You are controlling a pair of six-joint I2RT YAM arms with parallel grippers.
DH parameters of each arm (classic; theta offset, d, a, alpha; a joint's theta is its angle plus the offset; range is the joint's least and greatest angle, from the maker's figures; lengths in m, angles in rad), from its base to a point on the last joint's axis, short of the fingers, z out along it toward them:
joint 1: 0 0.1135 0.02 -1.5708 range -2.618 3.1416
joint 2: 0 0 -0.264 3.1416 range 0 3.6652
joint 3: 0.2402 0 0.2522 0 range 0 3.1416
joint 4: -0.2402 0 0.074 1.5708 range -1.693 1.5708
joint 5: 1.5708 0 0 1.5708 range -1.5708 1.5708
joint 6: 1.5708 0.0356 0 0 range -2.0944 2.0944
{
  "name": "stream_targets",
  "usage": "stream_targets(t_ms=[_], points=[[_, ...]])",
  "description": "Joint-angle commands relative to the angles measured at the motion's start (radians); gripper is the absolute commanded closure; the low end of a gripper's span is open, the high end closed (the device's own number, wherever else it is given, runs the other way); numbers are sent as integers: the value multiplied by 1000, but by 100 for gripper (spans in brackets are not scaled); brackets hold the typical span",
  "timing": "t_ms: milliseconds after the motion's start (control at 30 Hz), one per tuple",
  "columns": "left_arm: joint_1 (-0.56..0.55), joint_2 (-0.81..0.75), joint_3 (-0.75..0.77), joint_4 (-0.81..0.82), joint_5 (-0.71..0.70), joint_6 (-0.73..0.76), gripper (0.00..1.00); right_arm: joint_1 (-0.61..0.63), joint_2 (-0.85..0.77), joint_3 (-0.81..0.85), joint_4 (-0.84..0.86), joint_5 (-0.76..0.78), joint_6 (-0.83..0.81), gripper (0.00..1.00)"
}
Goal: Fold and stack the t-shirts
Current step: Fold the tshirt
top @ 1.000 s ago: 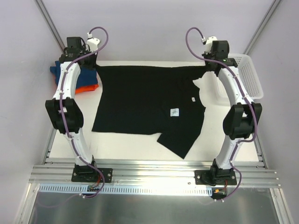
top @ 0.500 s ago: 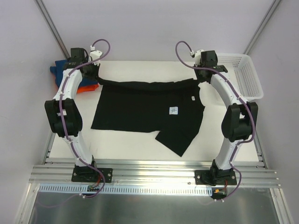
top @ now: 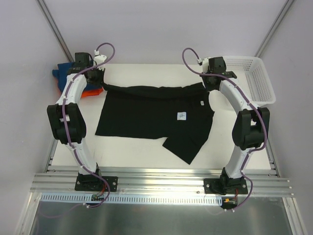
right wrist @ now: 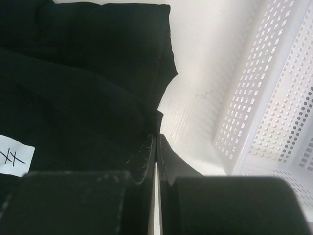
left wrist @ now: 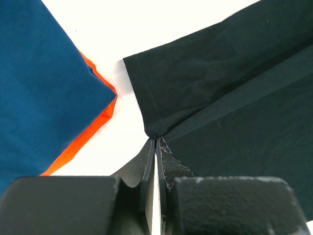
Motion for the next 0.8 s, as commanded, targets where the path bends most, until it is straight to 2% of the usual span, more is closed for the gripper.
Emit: stream_targets(t_ms=[0, 200, 300, 433, 767], points=[[13, 45, 79, 21, 1, -16, 100, 1, -14, 29, 4, -12, 11, 100], [23, 178, 259, 21, -50, -26, 100, -9, 43, 116, -8, -7, 15, 100], [24, 221, 300, 19, -64, -17, 100, -9, 53, 122, -19, -16, 23, 100], [26, 207, 261, 19, -59, -16, 100, -6, 53, 96, -21, -32, 32, 100], [27, 112, 59, 17, -21, -46, 100, 17, 57, 52, -51, -75, 57, 100]])
